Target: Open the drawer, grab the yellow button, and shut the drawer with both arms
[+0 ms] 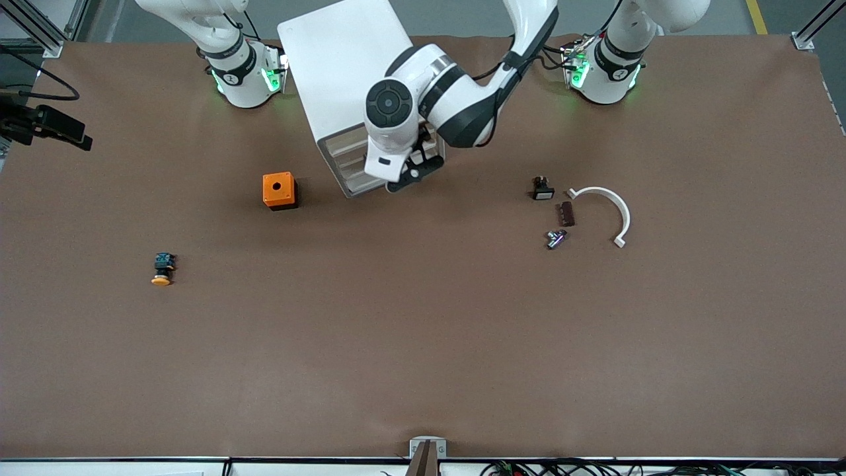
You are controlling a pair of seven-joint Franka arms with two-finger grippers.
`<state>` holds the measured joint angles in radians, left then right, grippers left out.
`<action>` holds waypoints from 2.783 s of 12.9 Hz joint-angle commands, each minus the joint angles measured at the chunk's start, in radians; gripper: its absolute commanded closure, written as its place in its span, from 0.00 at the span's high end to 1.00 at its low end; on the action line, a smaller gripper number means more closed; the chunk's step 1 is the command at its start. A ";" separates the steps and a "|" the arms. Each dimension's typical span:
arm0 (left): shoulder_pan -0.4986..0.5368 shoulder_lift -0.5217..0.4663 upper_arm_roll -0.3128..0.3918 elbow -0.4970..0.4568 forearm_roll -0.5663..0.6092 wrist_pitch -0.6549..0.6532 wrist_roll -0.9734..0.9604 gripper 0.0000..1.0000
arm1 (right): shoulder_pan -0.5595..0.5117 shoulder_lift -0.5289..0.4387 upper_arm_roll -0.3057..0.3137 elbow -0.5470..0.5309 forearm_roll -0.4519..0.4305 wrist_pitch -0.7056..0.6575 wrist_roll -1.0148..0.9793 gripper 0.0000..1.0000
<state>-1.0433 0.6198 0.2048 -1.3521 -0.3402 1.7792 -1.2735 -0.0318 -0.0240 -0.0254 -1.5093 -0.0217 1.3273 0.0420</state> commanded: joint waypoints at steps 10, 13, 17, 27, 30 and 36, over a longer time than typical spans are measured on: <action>0.635 -0.265 -0.002 -0.018 0.247 0.000 0.483 1.00 | -0.004 -0.169 0.009 -0.215 0.026 0.196 0.003 1.00; 0.755 -0.346 -0.001 -0.018 0.245 -0.079 0.638 1.00 | -0.008 -0.166 0.004 -0.181 0.026 0.184 -0.005 1.00; 0.847 -0.436 -0.001 -0.022 0.251 -0.191 0.843 1.00 | -0.013 -0.154 0.001 -0.150 0.028 0.184 -0.002 1.00; 1.020 -0.558 -0.206 -0.070 0.403 -0.306 1.105 1.00 | -0.007 -0.149 0.002 -0.150 0.026 0.182 -0.005 1.00; 1.020 -0.606 -0.222 -0.139 0.403 -0.308 1.105 1.00 | -0.007 -0.149 0.002 -0.150 0.026 0.181 -0.005 1.00; 1.057 -0.598 -0.240 -0.111 0.386 -0.314 1.105 1.00 | -0.005 -0.149 0.002 -0.150 0.025 0.182 -0.007 1.00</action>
<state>-0.0061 0.0360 -0.0271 -1.4638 0.0453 1.4692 -0.1787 -0.0324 -0.1805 -0.0251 -1.6777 -0.0096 1.5145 0.0409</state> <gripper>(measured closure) 0.000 0.000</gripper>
